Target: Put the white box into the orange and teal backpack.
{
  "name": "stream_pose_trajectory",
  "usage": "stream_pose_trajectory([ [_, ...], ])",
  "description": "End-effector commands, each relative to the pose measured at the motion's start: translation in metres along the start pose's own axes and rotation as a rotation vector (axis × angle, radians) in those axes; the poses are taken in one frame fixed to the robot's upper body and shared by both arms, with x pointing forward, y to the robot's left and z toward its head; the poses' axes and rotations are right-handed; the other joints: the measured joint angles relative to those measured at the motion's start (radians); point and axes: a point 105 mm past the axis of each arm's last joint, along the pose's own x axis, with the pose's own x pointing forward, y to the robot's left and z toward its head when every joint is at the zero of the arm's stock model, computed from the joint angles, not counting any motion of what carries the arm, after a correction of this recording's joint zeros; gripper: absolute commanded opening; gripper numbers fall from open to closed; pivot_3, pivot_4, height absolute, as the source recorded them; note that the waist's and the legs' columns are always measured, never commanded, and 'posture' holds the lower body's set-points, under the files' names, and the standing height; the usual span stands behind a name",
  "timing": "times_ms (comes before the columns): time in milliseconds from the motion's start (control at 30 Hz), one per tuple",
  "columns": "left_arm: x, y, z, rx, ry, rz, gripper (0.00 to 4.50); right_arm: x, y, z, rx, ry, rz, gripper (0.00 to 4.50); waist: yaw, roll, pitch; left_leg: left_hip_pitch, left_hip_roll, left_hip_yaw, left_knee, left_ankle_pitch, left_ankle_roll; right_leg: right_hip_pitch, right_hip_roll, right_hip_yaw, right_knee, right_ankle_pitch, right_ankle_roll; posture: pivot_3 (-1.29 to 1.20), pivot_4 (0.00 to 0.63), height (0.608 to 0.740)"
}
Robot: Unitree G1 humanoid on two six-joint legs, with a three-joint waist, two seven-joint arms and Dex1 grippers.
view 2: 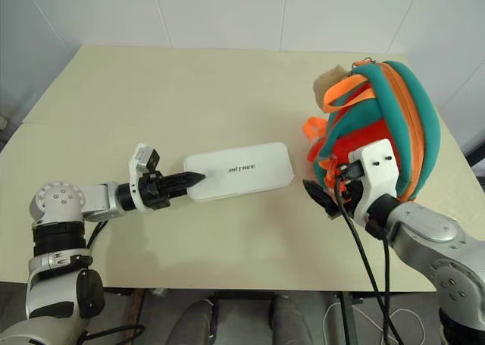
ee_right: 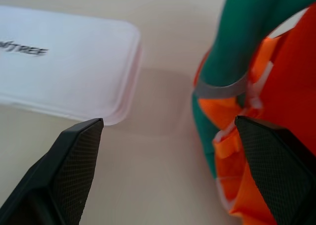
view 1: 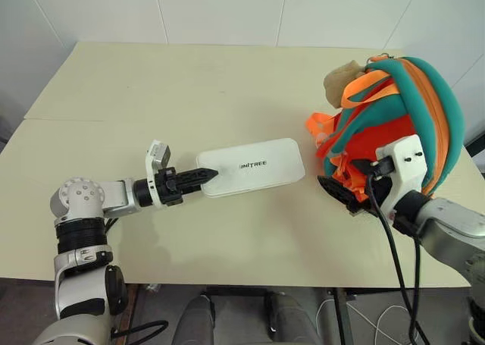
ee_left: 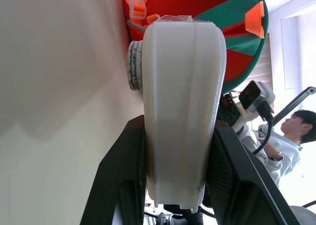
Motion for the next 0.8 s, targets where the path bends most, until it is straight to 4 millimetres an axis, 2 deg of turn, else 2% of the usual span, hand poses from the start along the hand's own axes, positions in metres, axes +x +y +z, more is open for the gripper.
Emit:
stream_pose_trajectory([
  [33, -0.005, -0.013, 0.004, 0.029, -0.031, -0.061, 1.24, 0.011, -0.016, 0.020, -0.008, -0.123, -0.130, 4.50, -0.001, 0.000, 0.000, 0.000, 0.000, 0.000, 0.000, 0.000, 0.000, -0.001, 0.000, 0.000, 0.000, 0.000, 0.000, 0.00, 0.150, 0.740],
  [200, -0.006, -0.014, 0.005, 0.035, -0.045, -0.057, 1.24, 0.030, -0.017, 0.036, 0.052, -0.238, -0.171, 4.50, -0.005, 0.000, 0.000, 0.001, 0.001, 0.000, -0.001, 0.000, 0.000, -0.001, 0.001, 0.000, 0.001, 0.000, 0.000, 0.00, 0.150, 0.740],
  [367, -0.008, -0.014, 0.004, 0.039, -0.056, -0.056, 1.24, 0.049, -0.013, 0.043, 0.086, -0.300, -0.174, 4.50, -0.005, 0.000, 0.000, 0.001, 0.001, 0.000, -0.001, 0.000, -0.001, -0.001, 0.001, 0.000, 0.002, 0.000, 0.000, 0.00, 0.150, 0.740],
  [467, -0.008, -0.014, 0.004, 0.039, -0.062, -0.053, 1.24, 0.062, -0.021, 0.048, 0.126, -0.346, -0.234, 4.50, -0.006, 0.000, 0.000, 0.001, 0.001, 0.000, -0.001, 0.000, -0.001, -0.001, 0.001, 0.000, 0.002, 0.000, 0.000, 0.00, 0.150, 0.740],
  [567, -0.008, -0.014, 0.003, 0.044, -0.069, -0.052, 1.24, 0.068, -0.020, 0.048, 0.134, -0.354, -0.241, 3.94, -0.005, 0.000, 0.000, 0.001, 0.001, 0.000, -0.001, 0.001, -0.001, -0.002, 0.001, 0.000, 0.003, 0.000, 0.001, 0.00, 0.150, 0.740],
  [800, -0.018, -0.016, 0.009, 0.057, -0.113, -0.037, 1.24, 0.069, -0.012, 0.056, 0.137, -0.369, -0.171, 1.52, -0.007, 0.000, 0.000, 0.001, 0.001, 0.000, -0.001, 0.001, -0.001, -0.002, 0.001, 0.000, 0.003, 0.000, 0.001, 0.00, 0.150, 0.740],
])
